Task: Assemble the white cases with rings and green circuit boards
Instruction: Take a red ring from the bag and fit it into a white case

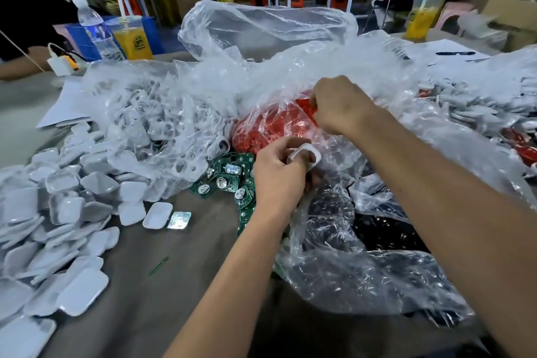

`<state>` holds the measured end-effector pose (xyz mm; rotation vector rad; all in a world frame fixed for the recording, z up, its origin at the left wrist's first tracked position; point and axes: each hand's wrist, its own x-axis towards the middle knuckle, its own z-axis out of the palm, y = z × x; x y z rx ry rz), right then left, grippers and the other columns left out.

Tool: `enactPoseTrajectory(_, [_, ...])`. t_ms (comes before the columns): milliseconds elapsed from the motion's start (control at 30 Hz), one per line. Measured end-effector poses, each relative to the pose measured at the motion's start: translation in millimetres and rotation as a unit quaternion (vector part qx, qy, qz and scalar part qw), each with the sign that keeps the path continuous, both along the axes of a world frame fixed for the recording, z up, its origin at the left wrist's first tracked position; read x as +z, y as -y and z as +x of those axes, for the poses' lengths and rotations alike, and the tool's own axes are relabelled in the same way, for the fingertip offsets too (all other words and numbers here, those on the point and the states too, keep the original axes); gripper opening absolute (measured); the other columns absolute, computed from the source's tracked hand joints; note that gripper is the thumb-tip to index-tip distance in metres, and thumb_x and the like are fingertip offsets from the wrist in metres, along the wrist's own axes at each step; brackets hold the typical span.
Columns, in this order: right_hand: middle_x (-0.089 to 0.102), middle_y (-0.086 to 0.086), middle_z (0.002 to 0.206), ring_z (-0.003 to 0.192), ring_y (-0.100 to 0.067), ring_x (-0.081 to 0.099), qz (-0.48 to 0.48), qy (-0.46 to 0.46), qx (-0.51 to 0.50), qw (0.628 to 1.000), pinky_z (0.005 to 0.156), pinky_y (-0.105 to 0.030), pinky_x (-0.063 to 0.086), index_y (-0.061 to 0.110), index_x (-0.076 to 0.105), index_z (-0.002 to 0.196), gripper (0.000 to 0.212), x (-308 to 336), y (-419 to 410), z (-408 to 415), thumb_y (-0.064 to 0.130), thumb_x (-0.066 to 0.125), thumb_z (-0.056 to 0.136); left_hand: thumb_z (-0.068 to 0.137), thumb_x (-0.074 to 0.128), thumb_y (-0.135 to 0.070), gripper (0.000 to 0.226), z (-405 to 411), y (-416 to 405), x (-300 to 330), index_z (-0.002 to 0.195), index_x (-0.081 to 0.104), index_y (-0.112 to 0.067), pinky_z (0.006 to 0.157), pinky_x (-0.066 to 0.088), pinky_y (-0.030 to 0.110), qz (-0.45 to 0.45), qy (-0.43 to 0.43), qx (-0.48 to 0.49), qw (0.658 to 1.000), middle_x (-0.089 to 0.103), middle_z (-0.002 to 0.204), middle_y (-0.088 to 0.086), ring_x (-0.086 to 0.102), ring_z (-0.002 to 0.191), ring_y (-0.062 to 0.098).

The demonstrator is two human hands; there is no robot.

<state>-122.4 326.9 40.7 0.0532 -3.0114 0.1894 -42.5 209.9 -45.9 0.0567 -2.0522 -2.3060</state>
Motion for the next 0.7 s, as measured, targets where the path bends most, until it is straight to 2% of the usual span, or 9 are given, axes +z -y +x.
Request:
enactPoseTrajectory(100, [0.064,-0.010,0.087,0.081,-0.030,0.067,0.036,0.010,0.002,0.999,0.073,-0.038,0.057,0.005,0.072,0.104,0.019,-17,-2,-10,0.000,0.073,0.086,0.095,0.066,-0.007,0.021,-2,14,-2,0.094,0.076,-0.026,0.047,0.044,0.022,-0.051,-0.014,0.043,0.998,0.076,0.081,-0.003,0.064,0.055,0.012])
enactPoseTrajectory(200, [0.071,-0.013,0.090,0.082,-0.032,0.071,0.004,-0.059,-0.025,0.998,0.079,-0.042,0.063,0.008,0.077,0.102,0.020,-24,-3,-17,-0.003,0.068,0.088,0.095,0.063,-0.005,0.019,-4,32,-5,0.094,0.074,-0.020,0.043,0.045,0.022,-0.045,-0.020,0.041,0.998,0.077,0.082,-0.002,0.067,0.052,0.018])
enactPoseTrajectory(300, [0.075,-0.013,0.095,0.086,-0.033,0.071,-0.041,-0.082,-0.048,0.995,0.081,-0.042,0.063,0.011,0.079,0.100,0.016,-20,-4,-16,0.005,0.074,0.086,0.093,0.065,-0.009,0.016,-4,53,-9,0.093,0.074,-0.022,0.045,0.046,0.021,-0.054,-0.027,0.046,0.997,0.077,0.086,0.000,0.068,0.053,0.019])
enactPoseTrajectory(367, [0.074,-0.012,0.092,0.085,-0.030,0.071,-0.103,-0.133,-0.061,0.984,0.076,-0.035,0.059,0.010,0.079,0.096,0.012,-12,-5,-11,0.012,0.076,0.084,0.090,0.067,-0.015,0.013,-5,68,-12,0.090,0.074,-0.025,0.047,0.047,0.021,-0.067,-0.032,0.051,0.996,0.077,0.087,0.000,0.070,0.056,0.018])
enactPoseTrajectory(467, [0.063,-0.004,0.069,0.062,-0.013,0.055,-0.243,-0.238,-0.008,0.940,0.056,-0.017,0.042,0.010,0.066,0.075,0.010,-5,13,13,0.014,0.072,0.081,0.087,0.069,-0.015,0.010,-7,90,-17,0.087,0.074,-0.024,0.049,0.049,0.024,-0.064,-0.036,0.068,0.995,0.077,0.085,0.003,0.070,0.058,0.020])
enactPoseTrajectory(533, [0.055,-0.004,0.060,0.054,-0.011,0.046,-0.314,-0.215,0.063,0.922,0.051,-0.014,0.038,0.009,0.056,0.067,0.017,-14,42,35,0.008,0.068,0.079,0.084,0.069,-0.014,0.009,-9,101,-19,0.084,0.072,-0.022,0.048,0.048,0.024,-0.076,-0.033,0.067,0.994,0.076,0.083,0.004,0.070,0.057,0.021])
enactPoseTrajectory(600, [0.062,-0.006,0.064,0.059,-0.020,0.059,-0.376,-0.124,0.119,0.911,0.056,-0.030,0.051,0.008,0.059,0.070,0.013,-34,70,55,0.001,0.065,0.079,0.080,0.068,-0.013,0.006,-8,108,-19,0.083,0.069,-0.018,0.046,0.047,0.025,-0.074,-0.030,0.063,0.995,0.075,0.079,0.005,0.069,0.056,0.022])
enactPoseTrajectory(633, [0.065,-0.001,0.064,0.062,-0.022,0.064,-0.401,-0.081,0.133,0.903,0.058,-0.033,0.053,0.010,0.062,0.071,0.016,-45,81,61,-0.004,0.063,0.079,0.080,0.068,-0.009,0.007,-8,111,-20,0.083,0.067,-0.016,0.046,0.047,0.026,-0.069,-0.032,0.063,0.995,0.074,0.077,0.006,0.067,0.054,0.023])
enactPoseTrajectory(700, [0.067,0.004,0.060,0.056,-0.016,0.062,-0.447,-0.028,0.143,0.882,0.055,-0.028,0.049,0.017,0.066,0.067,0.030,-64,91,66,-0.010,0.058,0.076,0.081,0.068,0.000,0.014,-7,115,-21,0.084,0.066,-0.013,0.047,0.048,0.028,-0.069,-0.032,0.062,0.995,0.073,0.073,0.006,0.066,0.053,0.024])
